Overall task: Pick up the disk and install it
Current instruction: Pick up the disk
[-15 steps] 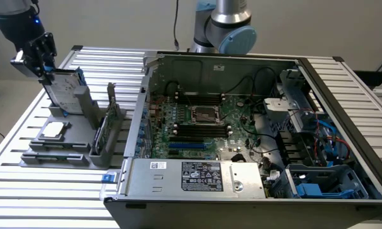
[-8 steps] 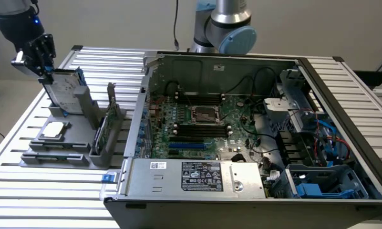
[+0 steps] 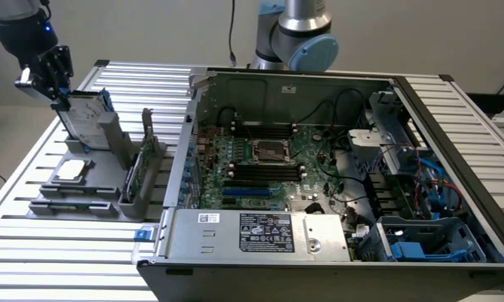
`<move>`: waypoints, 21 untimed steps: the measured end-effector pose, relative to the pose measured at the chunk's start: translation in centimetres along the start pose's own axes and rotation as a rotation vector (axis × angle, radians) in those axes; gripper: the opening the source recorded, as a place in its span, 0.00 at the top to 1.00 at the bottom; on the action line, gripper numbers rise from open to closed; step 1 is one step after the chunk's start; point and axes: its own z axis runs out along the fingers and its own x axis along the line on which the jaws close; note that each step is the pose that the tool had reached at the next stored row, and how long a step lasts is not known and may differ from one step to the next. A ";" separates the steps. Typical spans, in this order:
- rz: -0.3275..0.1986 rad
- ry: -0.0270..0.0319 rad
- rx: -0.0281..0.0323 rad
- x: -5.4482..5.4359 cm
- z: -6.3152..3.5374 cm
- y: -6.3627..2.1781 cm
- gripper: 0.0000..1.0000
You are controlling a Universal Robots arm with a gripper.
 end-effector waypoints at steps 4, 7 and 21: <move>0.000 -0.0009 0.0001 0.2 0.00 0.00 0.67; 0.000 -0.0014 0.0000 0.2 0.00 0.00 0.67; 0.000 -0.0033 0.0003 0.5 -0.03 -0.01 0.67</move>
